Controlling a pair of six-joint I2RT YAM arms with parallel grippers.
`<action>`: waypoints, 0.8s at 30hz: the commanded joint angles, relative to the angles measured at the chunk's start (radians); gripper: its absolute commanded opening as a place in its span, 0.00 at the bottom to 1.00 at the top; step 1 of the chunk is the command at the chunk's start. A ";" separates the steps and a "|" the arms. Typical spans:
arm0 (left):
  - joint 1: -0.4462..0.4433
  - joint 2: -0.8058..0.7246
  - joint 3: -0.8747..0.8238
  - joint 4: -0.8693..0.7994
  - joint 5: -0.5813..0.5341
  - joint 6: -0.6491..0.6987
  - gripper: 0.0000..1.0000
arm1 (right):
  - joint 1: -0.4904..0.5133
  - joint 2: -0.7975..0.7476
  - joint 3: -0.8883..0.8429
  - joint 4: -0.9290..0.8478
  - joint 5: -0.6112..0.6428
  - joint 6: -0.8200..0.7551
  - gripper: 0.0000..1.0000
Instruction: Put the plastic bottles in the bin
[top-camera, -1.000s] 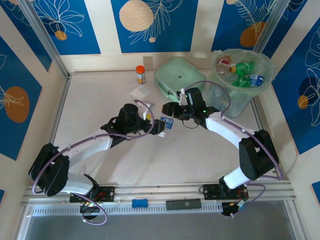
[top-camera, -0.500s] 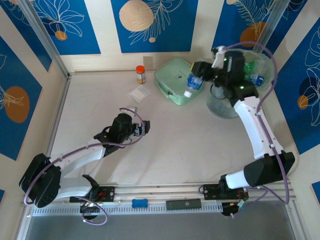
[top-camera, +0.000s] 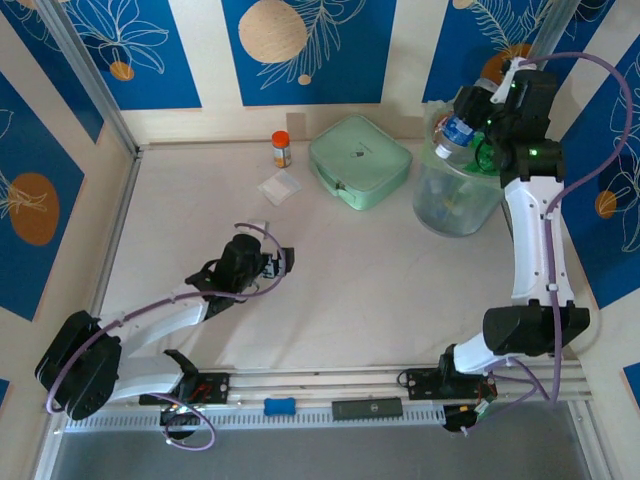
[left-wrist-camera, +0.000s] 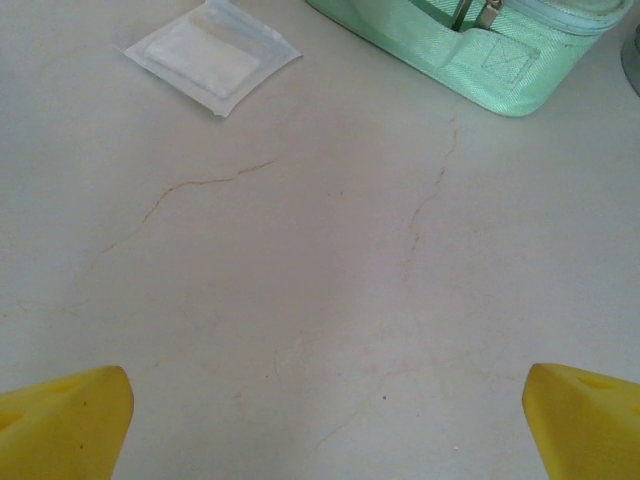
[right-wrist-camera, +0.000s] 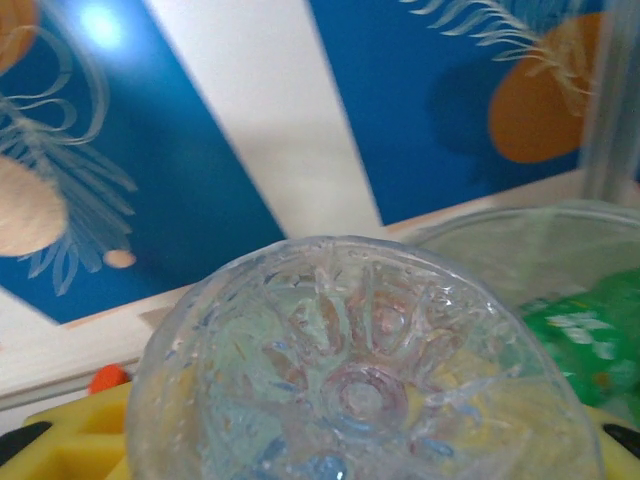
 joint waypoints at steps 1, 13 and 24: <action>0.011 -0.026 -0.020 0.020 -0.001 -0.010 0.99 | -0.042 0.015 0.025 -0.022 0.059 -0.007 0.49; 0.014 -0.055 -0.029 0.003 -0.001 -0.022 0.99 | -0.149 0.119 0.012 -0.025 0.015 0.071 0.49; 0.014 -0.014 0.007 0.011 0.027 -0.021 0.99 | -0.157 0.173 0.017 -0.047 -0.080 0.141 0.72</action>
